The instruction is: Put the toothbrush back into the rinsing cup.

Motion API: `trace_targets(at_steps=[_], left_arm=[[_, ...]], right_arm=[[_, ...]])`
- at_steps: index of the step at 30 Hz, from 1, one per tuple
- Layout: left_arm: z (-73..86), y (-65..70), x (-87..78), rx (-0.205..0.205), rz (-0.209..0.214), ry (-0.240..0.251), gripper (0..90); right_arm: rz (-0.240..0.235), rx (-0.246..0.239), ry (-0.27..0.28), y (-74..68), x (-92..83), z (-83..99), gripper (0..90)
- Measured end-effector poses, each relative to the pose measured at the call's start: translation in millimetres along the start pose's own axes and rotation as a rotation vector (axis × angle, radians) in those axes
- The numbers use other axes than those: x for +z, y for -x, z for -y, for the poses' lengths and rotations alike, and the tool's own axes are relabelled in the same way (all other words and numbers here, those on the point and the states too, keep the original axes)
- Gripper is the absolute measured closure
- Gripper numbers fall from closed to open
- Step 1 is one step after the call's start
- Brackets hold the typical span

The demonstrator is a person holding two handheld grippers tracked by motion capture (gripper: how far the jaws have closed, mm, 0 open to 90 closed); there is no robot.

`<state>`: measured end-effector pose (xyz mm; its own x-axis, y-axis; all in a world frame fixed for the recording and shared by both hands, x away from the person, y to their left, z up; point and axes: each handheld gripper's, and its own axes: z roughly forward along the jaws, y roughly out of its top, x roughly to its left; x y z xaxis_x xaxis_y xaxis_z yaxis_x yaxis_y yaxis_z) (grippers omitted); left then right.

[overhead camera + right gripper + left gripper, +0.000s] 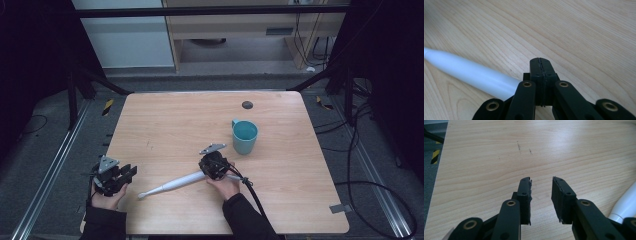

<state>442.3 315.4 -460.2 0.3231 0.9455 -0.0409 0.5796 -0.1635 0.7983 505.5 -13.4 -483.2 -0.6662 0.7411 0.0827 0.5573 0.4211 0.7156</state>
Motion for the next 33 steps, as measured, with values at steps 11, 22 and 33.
trace_targets(at_steps=[11, 22, 33], left_arm=[[-0.6, 0.6, -1.2, -0.001, -0.002, 0.003, 68.4], [-0.7, 1.5, -1.9, -0.007, 0.003, 0.005, 68.9], [0.0, 3.1, -1.4, -0.007, 0.010, -0.004, 69.2]], right_arm=[[-0.036, -0.024, -0.025, -5.2, -17.0, 10.4, 90.0], [-0.052, -0.045, -0.050, -8.8, -25.5, 20.8, 90.0], [-0.090, -0.059, -0.063, -18.1, -31.9, 32.1, 90.0]])
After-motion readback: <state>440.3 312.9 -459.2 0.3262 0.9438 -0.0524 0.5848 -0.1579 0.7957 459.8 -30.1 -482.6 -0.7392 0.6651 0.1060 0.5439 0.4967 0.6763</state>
